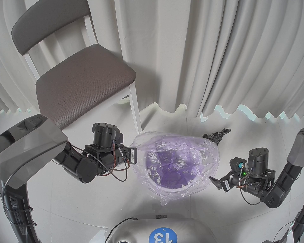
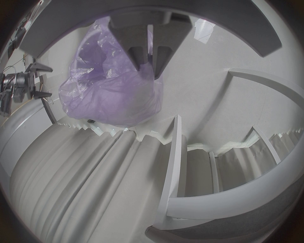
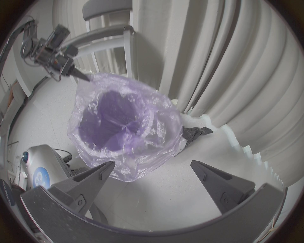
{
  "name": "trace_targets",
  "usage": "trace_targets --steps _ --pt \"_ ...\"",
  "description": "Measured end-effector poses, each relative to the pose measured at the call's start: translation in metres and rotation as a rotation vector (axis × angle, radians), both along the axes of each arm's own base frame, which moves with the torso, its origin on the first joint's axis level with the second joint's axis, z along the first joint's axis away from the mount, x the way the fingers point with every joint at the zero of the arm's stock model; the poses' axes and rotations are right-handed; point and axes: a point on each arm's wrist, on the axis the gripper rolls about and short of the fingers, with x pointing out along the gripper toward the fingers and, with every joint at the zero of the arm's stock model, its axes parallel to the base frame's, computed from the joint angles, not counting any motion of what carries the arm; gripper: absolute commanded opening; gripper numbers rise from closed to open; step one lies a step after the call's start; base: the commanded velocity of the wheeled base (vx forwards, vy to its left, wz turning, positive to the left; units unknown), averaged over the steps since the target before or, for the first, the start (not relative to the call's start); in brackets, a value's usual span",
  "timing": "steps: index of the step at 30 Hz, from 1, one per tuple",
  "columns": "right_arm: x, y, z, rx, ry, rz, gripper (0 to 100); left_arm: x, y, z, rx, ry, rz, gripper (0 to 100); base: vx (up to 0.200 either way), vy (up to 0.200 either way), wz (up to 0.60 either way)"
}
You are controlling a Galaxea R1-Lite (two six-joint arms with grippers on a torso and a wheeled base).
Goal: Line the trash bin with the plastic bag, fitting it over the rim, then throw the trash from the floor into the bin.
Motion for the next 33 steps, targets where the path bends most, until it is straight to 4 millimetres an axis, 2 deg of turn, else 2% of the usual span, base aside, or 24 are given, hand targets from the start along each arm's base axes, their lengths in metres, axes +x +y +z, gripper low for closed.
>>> trace_targets --steps 8,9,16,20,26,33 --pt "-0.016 -0.002 0.038 0.003 0.034 0.007 100 -0.004 -0.001 -0.003 0.002 0.003 0.014 0 0.000 0.000 0.00" --pt "-0.016 -0.001 0.046 0.012 0.035 0.007 100 -0.005 -0.001 -0.003 0.002 0.005 0.016 100 0.000 0.000 0.00" --pt "-0.015 0.013 0.102 0.106 0.007 0.013 100 -0.009 0.000 -0.003 -0.002 -0.006 0.021 100 0.000 0.000 0.00" --pt "-0.021 0.018 0.126 0.166 -0.049 0.028 100 -0.014 0.003 -0.005 -0.001 -0.027 0.020 100 0.000 0.000 0.00" --pt "-0.041 0.013 0.124 0.249 -0.021 0.012 100 -0.027 0.016 -0.009 0.026 -0.077 0.012 100 0.000 0.000 0.00" --pt "-0.076 -0.003 0.123 0.376 -0.035 -0.020 100 -0.039 0.026 0.004 0.008 -0.168 0.008 100 0.000 0.000 0.00"
